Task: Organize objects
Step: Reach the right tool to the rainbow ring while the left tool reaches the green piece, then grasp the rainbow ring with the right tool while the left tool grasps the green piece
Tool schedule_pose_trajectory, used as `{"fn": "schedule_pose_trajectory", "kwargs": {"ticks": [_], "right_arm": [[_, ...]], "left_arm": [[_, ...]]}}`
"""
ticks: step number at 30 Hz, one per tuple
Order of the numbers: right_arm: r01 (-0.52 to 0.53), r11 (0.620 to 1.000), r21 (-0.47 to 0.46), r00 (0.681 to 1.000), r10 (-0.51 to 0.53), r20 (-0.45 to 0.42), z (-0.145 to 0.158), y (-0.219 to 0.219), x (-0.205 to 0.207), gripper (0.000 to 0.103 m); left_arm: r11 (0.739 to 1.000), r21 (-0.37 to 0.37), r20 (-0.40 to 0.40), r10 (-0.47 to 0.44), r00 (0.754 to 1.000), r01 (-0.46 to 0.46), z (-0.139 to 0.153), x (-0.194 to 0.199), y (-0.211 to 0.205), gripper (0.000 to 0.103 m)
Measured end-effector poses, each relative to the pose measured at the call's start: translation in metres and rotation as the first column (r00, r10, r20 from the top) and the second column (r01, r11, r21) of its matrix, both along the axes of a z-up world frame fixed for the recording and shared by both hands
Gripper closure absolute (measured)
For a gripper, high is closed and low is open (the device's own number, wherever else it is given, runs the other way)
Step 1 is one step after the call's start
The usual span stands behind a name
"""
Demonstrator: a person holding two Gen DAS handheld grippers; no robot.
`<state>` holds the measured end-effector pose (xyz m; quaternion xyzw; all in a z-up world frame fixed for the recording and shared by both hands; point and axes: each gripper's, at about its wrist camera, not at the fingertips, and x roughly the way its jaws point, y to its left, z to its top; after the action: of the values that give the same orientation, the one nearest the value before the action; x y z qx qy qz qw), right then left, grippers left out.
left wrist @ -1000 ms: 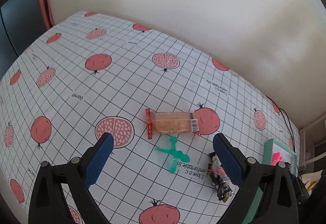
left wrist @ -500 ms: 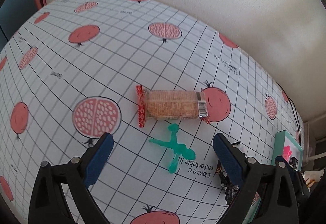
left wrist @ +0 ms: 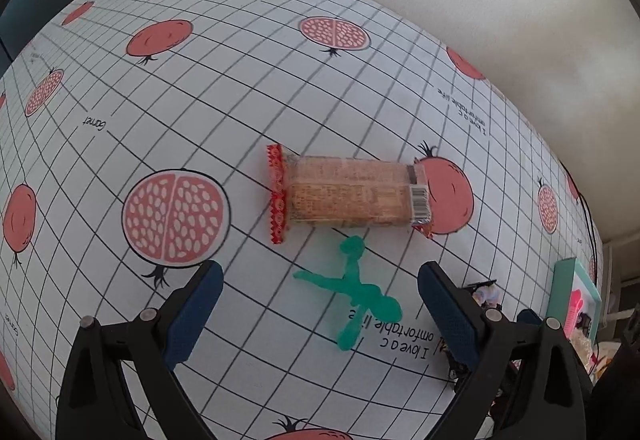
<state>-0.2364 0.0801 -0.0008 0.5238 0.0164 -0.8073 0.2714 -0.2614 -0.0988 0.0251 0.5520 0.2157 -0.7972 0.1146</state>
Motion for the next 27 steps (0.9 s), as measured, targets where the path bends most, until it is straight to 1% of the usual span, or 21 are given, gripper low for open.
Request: {"fn": "schedule_pose_trajectory", "kwargs": {"ticks": [3, 4, 7, 12, 13, 14, 16, 19, 21, 24, 27], "right_arm": [[-0.007, 1.0, 0.003, 1.0, 0.007, 0.003, -0.003, -0.001, 0.0, 0.0], [-0.006, 1.0, 0.005, 1.0, 0.006, 0.004, -0.004, -0.001, 0.0, 0.0], [-0.005, 1.0, -0.004, 1.0, 0.005, 0.011, -0.004, 0.0, -0.002, 0.0], [-0.016, 1.0, -0.013, 1.0, 0.016, 0.01, -0.005, -0.002, -0.001, 0.007], [-0.021, 1.0, -0.014, 1.0, 0.021, 0.009, -0.005, -0.003, -0.001, 0.01], [-0.026, 1.0, -0.017, 1.0, 0.026, 0.009, -0.004, -0.003, -0.001, 0.013], [-0.028, 0.999, -0.021, 1.0, 0.028, 0.012, -0.004, -0.003, -0.001, 0.018], [-0.038, 0.999, -0.029, 0.999, 0.038, 0.018, -0.003, -0.004, 0.0, 0.025], [-0.038, 0.999, -0.03, 0.999, 0.038, 0.02, -0.003, -0.004, 0.001, 0.028], [-0.039, 0.999, -0.036, 0.999, 0.04, 0.028, -0.003, -0.002, 0.0, 0.03], [-0.038, 0.998, -0.043, 0.999, 0.04, 0.034, -0.002, -0.001, -0.001, 0.031]], "left_arm": [[1.0, -0.002, 0.005, -0.014, 1.0, 0.014, -0.001, 0.0, 0.005, 0.01], [1.0, -0.001, 0.007, -0.015, 1.0, 0.015, -0.002, -0.001, 0.006, 0.013], [1.0, -0.004, 0.017, -0.022, 1.0, 0.022, -0.005, -0.002, 0.009, 0.014], [0.999, -0.033, 0.021, -0.039, 0.999, 0.039, -0.006, -0.002, 0.014, 0.015], [0.998, -0.041, 0.021, -0.038, 0.999, 0.039, -0.005, -0.003, 0.015, 0.02], [0.998, -0.058, 0.022, -0.036, 0.999, 0.037, -0.004, -0.002, 0.016, 0.029], [0.996, -0.075, 0.025, -0.037, 0.999, 0.039, -0.003, -0.002, 0.018, 0.034], [0.996, -0.075, 0.021, -0.042, 0.999, 0.043, -0.002, -0.001, 0.019, 0.038], [0.997, -0.065, 0.014, -0.05, 0.999, 0.051, -0.002, -0.001, 0.02, 0.045], [0.996, -0.072, 0.014, -0.054, 0.998, 0.055, -0.002, -0.001, 0.022, 0.045], [0.997, -0.06, 0.011, -0.048, 0.999, 0.049, -0.002, 0.001, 0.021, 0.046]]}}
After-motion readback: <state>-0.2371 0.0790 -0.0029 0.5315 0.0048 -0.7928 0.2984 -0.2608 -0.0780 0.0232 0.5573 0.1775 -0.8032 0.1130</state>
